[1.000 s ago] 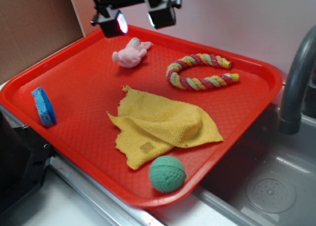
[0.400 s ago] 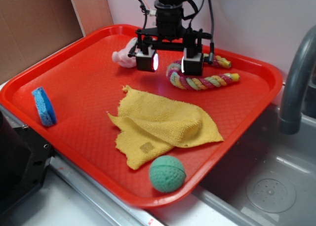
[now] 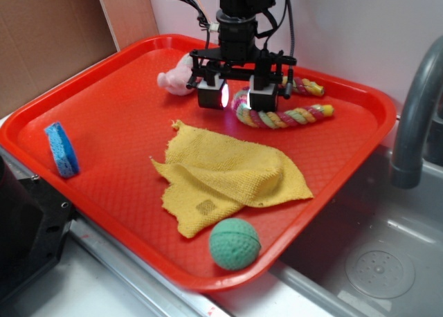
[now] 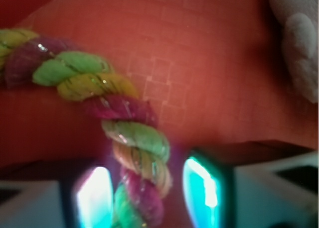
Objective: Grab the multicolored rope.
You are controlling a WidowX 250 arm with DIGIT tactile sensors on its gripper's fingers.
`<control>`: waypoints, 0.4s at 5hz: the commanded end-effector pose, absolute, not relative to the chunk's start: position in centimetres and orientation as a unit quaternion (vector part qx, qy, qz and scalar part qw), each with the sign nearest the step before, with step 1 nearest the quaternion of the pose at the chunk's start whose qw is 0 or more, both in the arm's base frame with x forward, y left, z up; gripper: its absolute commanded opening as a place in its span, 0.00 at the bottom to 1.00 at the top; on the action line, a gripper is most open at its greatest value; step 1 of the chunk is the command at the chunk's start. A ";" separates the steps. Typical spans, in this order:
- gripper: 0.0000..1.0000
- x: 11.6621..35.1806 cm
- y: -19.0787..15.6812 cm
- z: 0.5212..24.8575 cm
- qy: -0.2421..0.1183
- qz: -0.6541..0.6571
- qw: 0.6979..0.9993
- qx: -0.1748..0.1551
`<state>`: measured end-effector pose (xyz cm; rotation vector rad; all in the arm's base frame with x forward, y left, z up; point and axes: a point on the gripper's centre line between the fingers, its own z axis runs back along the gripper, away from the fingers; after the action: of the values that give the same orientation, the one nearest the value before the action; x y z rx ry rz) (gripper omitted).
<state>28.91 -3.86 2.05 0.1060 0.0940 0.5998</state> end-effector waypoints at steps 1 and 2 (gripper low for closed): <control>0.00 28.0 -2.6 6.0 -0.011 0.234 0.972 0.002; 0.00 26.5 -3.3 11.0 -0.031 0.131 0.991 -0.010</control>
<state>25.98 -3.72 10.14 -0.0096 -0.0085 0.2609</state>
